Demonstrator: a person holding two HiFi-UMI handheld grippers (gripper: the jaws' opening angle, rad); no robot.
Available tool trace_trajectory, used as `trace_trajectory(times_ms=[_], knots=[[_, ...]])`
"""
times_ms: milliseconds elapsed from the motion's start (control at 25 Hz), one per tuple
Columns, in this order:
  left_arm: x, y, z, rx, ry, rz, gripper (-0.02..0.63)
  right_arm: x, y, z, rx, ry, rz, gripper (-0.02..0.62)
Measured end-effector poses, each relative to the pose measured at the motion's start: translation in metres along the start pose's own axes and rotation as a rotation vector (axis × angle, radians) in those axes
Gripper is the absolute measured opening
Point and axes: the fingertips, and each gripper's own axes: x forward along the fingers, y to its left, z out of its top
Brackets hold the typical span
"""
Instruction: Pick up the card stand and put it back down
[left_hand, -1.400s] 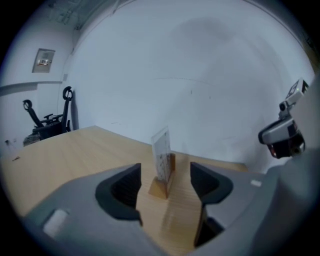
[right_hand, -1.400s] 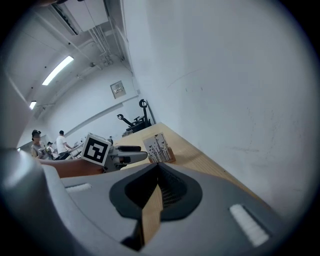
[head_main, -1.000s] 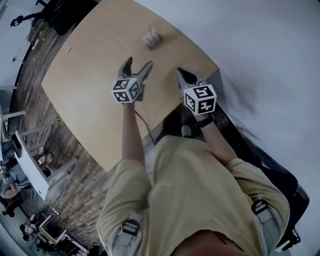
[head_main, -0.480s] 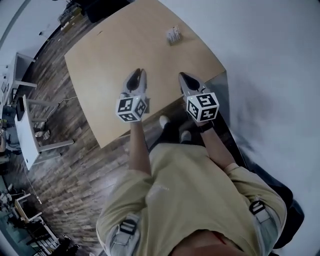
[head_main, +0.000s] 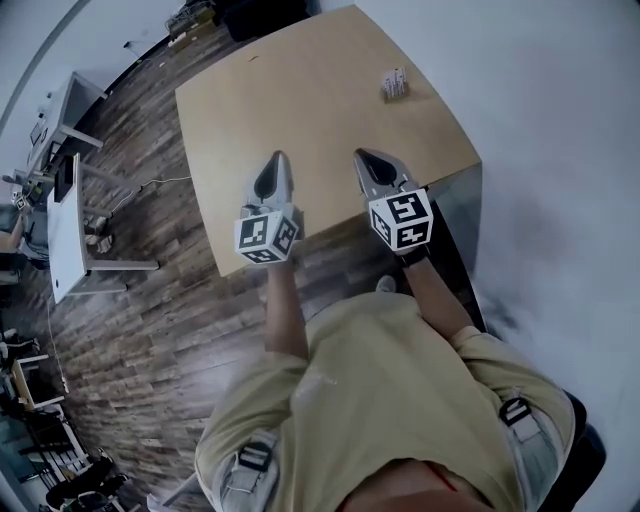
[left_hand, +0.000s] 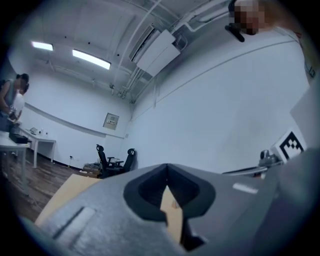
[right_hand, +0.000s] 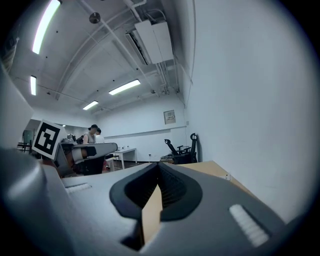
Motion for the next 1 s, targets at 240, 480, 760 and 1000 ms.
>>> trace_trajectory(times_ms=[240, 480, 760, 1000], knots=[[-0.073, 0.034, 0.016, 0.038, 0.004, 0.084, 0.003, 0.014, 0.077, 0.01, -0.049, -0.007, 0.054, 0.005], [-0.144, 0.077, 0.01, 0.002, 0.038, 0.174, 0.002, 0.028, 0.158, 0.002, -0.094, 0.01, 0.087, 0.005], [-0.203, 0.119, -0.002, 0.022, 0.07, 0.231, 0.002, 0.036, 0.224, -0.012, -0.114, 0.03, 0.076, 0.005], [-0.245, 0.14, -0.015, -0.011, 0.095, 0.221, 0.002, 0.038, 0.267, -0.025, -0.137, 0.047, 0.043, 0.005]])
